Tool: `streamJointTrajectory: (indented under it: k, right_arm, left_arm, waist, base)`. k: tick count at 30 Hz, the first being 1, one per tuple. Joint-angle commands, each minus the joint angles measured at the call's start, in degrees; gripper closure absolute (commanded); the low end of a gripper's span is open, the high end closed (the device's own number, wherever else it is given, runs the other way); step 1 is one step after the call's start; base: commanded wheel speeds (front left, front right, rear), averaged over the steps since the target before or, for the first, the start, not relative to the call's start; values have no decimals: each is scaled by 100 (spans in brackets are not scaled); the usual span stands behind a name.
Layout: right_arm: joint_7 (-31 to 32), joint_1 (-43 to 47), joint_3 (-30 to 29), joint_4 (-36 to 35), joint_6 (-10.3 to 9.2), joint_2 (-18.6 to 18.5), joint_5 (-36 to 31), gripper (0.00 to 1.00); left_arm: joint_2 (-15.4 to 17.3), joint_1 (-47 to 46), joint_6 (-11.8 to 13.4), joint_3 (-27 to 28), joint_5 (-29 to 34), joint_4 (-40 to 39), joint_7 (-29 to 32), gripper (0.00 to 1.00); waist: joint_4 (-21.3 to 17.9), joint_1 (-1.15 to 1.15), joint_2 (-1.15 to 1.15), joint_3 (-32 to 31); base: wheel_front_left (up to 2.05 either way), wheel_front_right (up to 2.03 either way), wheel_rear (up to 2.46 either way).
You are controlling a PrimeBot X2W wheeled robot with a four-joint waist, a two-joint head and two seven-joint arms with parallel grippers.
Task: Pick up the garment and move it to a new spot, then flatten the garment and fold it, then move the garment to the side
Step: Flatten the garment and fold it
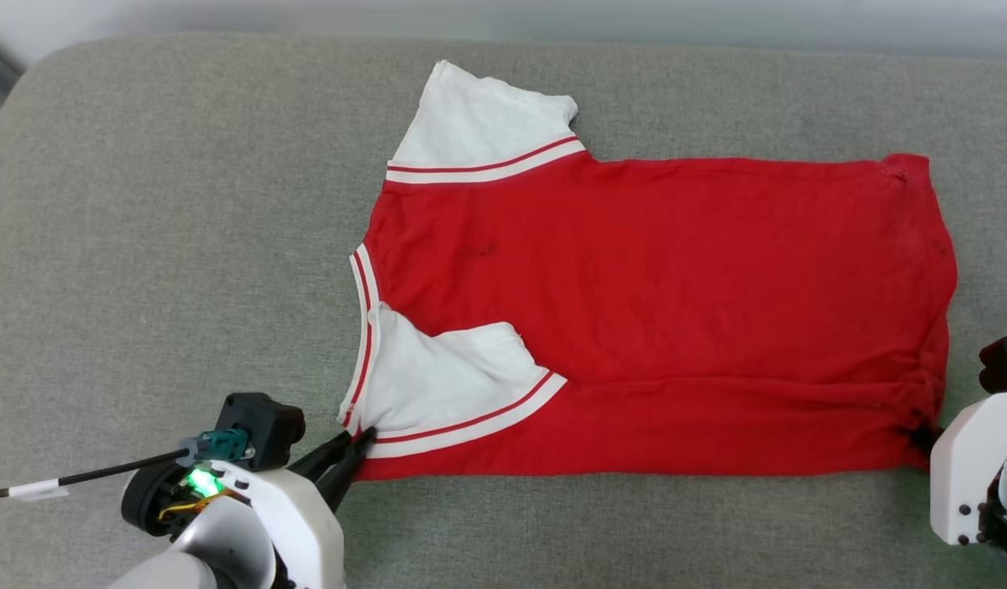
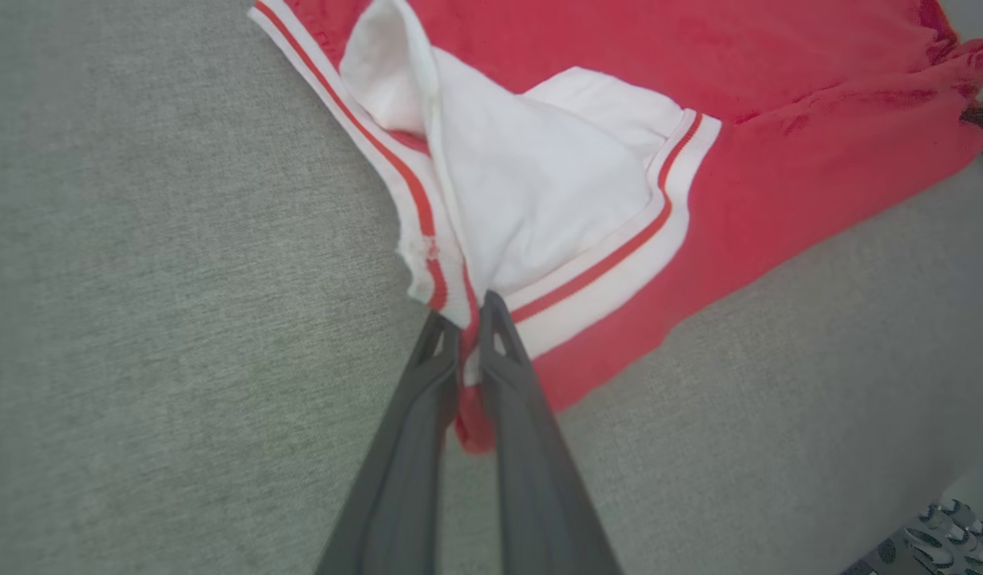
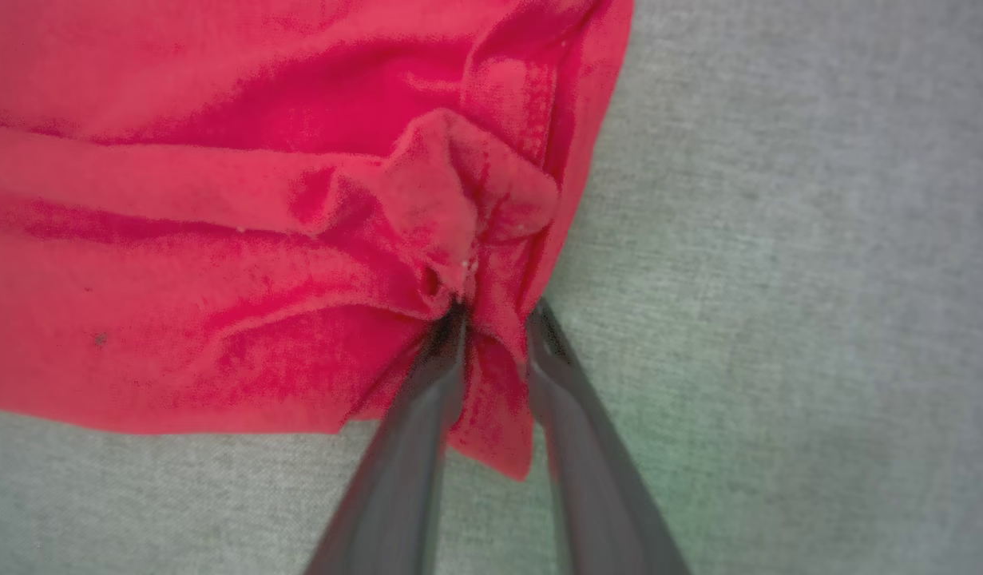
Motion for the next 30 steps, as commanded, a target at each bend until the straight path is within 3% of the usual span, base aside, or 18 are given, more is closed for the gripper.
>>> streamJointTrajectory:
  k: [1,11,18,23,28,29,30]
  right_arm:
    - [112,282,71,397,-8,24,21,100]
    - [267,673,-384,-313,-8,-298,295,100]
    - [504,1248,-741,-813,-8,-174,354,100]
    - [541,1546,-873,-896,-8,53,327,100]
    - [445,1530,-776,-707,-6,201,319,100]
    - [394,1496,-760,-665,-6,194,289,91]
    - [311,1451,-758,-627,-6,184,242,0]
  left_arm:
    - [58,18,24,-33,79,62,17,100]
    - [408,588,178,-132,-99,72,146,100]
    - [571,1060,273,-279,-254,-95,219,100]
    - [384,1213,185,-393,-314,46,114,100]
    - [30,1124,-183,-428,-422,416,-161,100]
    - [-30,1082,-220,-438,-395,497,-212,69]
    - [-76,1052,-241,-431,-378,589,-262,0]
  waist:
    - [-30,1,-1,-91]
    - [-320,1,-1,-780]
    - [-443,1,-1,-920]
    - [-486,1,-1,-881]
    - [-495,1,-1,-834]
    - [-489,1,-1,-839]
    - [-480,1,-1,-849]
  base:
    - [0,0,0]
    - [0,0,0]
    - [0,0,0]
    - [0,0,0]
    - [0,0,0]
    - [0,0,0]
    - [0,0,0]
